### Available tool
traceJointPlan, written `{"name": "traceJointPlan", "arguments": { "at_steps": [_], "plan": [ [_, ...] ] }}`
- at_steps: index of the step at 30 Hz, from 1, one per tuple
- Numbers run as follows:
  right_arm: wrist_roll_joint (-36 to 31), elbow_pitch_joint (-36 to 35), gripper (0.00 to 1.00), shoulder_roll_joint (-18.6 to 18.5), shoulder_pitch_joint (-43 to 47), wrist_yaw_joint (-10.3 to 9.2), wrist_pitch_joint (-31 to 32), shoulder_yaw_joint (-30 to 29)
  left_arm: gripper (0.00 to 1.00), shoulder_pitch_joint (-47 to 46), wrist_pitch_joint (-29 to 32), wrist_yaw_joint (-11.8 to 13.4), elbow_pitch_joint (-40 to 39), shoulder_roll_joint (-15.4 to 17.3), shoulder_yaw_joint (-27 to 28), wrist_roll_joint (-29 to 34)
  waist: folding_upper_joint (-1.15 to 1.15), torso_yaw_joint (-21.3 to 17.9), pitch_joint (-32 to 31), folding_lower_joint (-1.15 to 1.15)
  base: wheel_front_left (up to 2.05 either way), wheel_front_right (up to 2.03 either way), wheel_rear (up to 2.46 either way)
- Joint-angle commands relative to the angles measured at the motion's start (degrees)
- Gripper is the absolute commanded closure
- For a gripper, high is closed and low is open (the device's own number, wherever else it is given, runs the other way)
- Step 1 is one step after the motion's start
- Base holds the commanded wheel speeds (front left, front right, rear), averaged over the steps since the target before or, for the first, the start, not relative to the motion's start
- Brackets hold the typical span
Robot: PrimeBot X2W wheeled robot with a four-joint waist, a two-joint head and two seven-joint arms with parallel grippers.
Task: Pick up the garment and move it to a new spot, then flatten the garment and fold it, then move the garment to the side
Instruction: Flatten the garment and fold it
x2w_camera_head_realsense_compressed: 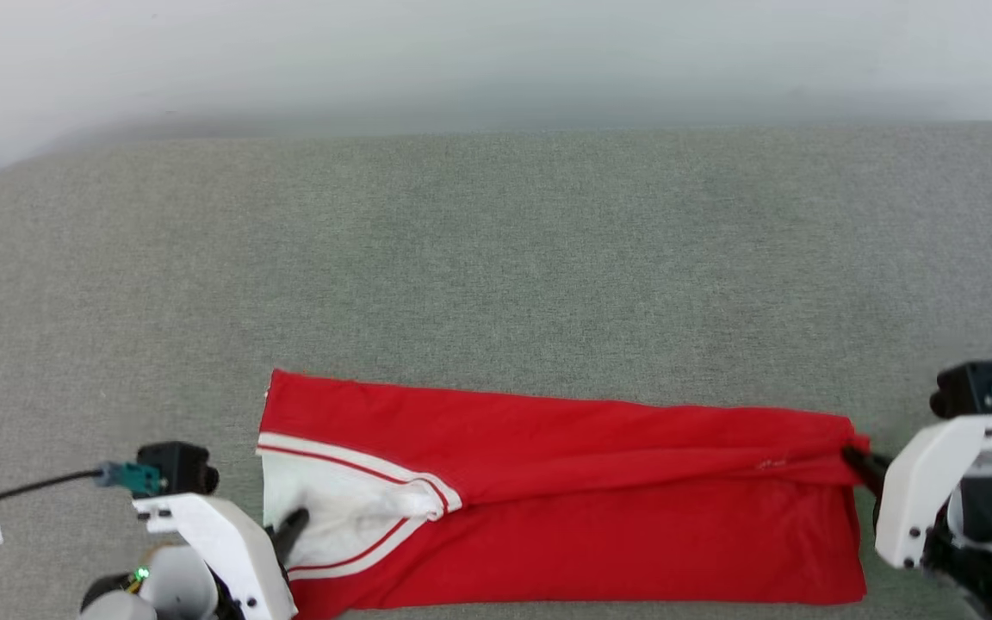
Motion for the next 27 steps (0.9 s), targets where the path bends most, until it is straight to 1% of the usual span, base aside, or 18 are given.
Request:
{"name": "traceJointPlan", "arguments": {
  "at_steps": [1,4,7,8,10,12,14,16,19,23,25,27],
  "plan": [
    [0.14,0.32,0.00,0.13,1.20,-0.03,-0.55,-0.22,0.00,0.37,-0.28,0.14,0.02,-0.11,0.06,-0.28,0.00,-0.08,-0.11,0.01,0.00,0.00,0.00],
    [0.95,1.52,0.00,0.86,3.41,-0.02,-2.50,-0.75,0.00,1.99,-1.33,0.03,0.64,-1.01,-0.32,-0.41,0.00,-0.38,-0.55,0.01,0.00,0.00,0.00],
    [1.94,1.00,0.00,1.23,5.36,-0.02,-4.18,-1.28,0.00,2.75,-4.26,0.31,0.51,-0.76,0.61,0.81,0.00,-0.92,-1.19,0.01,0.00,0.00,0.00],
    [1.84,0.30,0.00,0.80,5.87,-0.02,-4.69,-1.48,0.00,2.96,-5.57,0.60,0.12,-0.55,1.07,1.43,0.00,-1.09,-1.42,0.01,0.00,0.00,0.00],
    [2.38,-1.89,0.00,0.41,6.69,-0.02,-5.40,-2.34,0.00,3.43,-8.52,1.46,-1.20,-0.51,2.20,2.48,0.00,-1.56,-2.01,0.01,0.00,0.00,0.00],
    [2.05,-4.60,0.00,-0.17,7.51,-0.02,-5.19,-3.37,0.00,4.03,-11.18,3.30,-2.41,-0.12,3.82,3.55,0.00,-2.00,-2.70,0.01,0.00,0.00,0.00],
    [1.71,-7.53,0.00,-0.42,8.04,-0.02,-4.01,-4.63,0.00,3.92,-14.14,5.30,-4.04,-0.46,5.50,4.84,0.00,-2.34,-3.37,0.01,0.00,0.00,0.00],
    [1.43,-9.95,0.00,-0.49,8.28,-0.02,-2.02,-6.00,0.00,3.30,-16.88,6.69,-5.28,-0.52,6.21,6.77,0.00,-2.56,-4.04,0.01,0.00,0.00,0.00],
    [0.94,-12.96,0.00,-0.42,7.47,-0.02,1.54,-7.85,0.00,2.11,-21.73,7.98,-7.25,-0.94,6.73,10.15,0.00,-2.67,-4.80,0.01,0.00,0.00,0.00],
    [0.71,-14.12,0.00,0.11,6.09,-0.02,7.12,-8.84,0.00,0.50,-28.00,7.49,-7.75,-2.08,6.40,14.16,0.00,-1.97,-4.91,0.01,0.00,0.00,0.00],
    [-0.59,-13.27,0.00,-0.43,5.79,-0.02,9.55,-9.07,0.00,-0.52,-30.84,7.53,-7.40,-2.38,5.54,16.95,0.00,-1.20,-4.45,0.01,0.00,0.00,0.00],
    [-1.05,-12.31,0.00,0.44,5.12,-0.01,11.49,-8.79,0.00,-1.25,-32.86,7.42,-7.12,-2.96,4.91,18.86,0.00,-0.46,-3.65,0.01,0.00,0.00,0.00]
  ]
}}
